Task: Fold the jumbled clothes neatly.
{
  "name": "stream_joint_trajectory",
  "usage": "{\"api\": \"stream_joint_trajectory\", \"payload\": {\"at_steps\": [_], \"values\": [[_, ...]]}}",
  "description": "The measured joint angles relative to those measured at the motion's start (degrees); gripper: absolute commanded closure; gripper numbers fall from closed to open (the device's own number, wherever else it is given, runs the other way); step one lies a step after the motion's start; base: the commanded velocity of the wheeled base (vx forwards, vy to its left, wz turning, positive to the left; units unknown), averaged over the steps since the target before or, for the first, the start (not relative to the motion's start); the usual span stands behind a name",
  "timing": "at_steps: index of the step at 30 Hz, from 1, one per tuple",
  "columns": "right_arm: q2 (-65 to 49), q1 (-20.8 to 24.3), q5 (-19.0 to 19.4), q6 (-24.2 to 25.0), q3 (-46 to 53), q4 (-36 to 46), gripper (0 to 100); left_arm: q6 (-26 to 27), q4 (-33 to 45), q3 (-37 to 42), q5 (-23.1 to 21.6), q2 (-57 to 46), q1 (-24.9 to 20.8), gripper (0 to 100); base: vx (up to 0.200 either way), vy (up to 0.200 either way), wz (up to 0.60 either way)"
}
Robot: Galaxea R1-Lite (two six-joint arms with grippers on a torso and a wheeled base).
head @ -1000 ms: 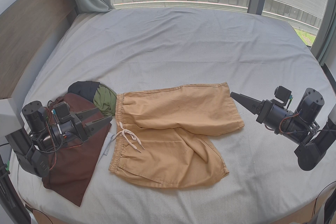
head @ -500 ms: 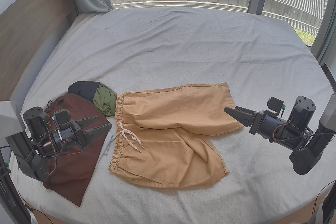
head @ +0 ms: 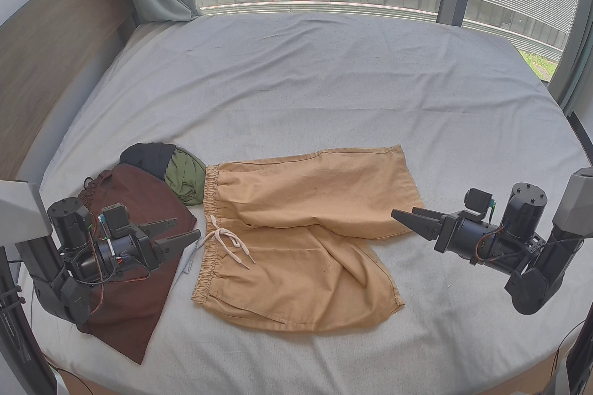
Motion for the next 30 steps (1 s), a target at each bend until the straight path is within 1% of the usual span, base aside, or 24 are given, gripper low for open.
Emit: {"api": "stream_joint_trajectory", "payload": {"at_steps": [7, 30], "values": [[1.88, -0.05, -0.06, 0.05, 0.59, -0.04, 0, 2.77, 0.0, -0.04, -0.04, 2.15, 0.02, 0, 0.0, 0.0, 0.0], [8.68, -1.16, -0.13, 0.05, 1.5, -0.11, 0, 3.15, -0.02, 0.05, -0.02, 6.7, 0.13, 0, 0.0, 0.0, 0.0]]}}
